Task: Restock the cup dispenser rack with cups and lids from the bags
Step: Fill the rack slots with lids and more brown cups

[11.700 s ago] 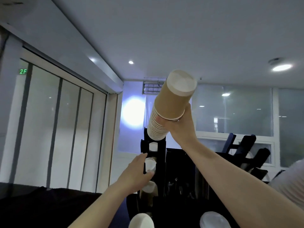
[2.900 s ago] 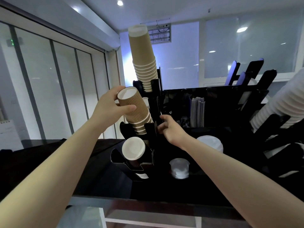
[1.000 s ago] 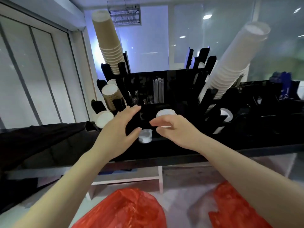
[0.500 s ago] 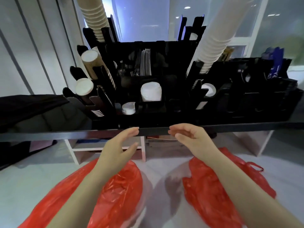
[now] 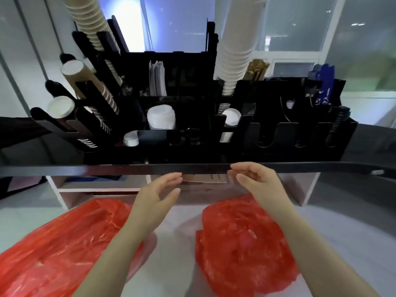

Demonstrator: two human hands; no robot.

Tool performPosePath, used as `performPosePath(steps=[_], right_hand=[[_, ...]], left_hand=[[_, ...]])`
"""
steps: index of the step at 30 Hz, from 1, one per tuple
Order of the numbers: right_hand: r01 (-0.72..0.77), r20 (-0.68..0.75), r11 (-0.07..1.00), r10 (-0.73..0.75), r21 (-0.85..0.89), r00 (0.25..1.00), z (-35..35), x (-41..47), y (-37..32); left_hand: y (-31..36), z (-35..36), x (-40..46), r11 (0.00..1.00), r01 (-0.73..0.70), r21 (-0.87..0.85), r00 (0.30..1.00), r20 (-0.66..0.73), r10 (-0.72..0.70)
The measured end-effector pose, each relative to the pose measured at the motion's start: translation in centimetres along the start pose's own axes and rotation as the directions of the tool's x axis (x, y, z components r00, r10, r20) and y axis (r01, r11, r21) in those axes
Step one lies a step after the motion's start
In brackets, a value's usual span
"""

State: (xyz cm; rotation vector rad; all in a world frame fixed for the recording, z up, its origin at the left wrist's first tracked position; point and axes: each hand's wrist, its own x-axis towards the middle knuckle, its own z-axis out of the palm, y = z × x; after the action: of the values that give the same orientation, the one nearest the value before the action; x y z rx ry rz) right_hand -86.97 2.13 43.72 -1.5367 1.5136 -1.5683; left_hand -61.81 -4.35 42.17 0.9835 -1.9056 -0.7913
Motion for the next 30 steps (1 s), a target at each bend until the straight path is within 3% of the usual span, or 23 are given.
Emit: performPosePath(steps=[13, 21, 30], right_hand=[[0.086, -0.118, 0.992, -0.097, -0.094, 0.988, -4.9, 2.4, -1.2], [0.016, -0.246, 0.952, -0.096, -0.306, 0.964, -9.0, 2.9, 0.4], [-0.054, -0.367, 0.933, -0.085, -0.355, 0.926, -19.1, 5.6, 3.5]], left_hand=[[3.2, 2.5, 3.4, 0.991, -0.09, -0.097, 0.996, -0.024, 0.088], [4.4, 5.3, 7.7, 0.976, -0.112, -0.186, 0.993, 0.016, 0.117], [7.4, 12.1, 12.0, 0.974, -0.163, -0.159, 0.983, 0.059, 0.174]])
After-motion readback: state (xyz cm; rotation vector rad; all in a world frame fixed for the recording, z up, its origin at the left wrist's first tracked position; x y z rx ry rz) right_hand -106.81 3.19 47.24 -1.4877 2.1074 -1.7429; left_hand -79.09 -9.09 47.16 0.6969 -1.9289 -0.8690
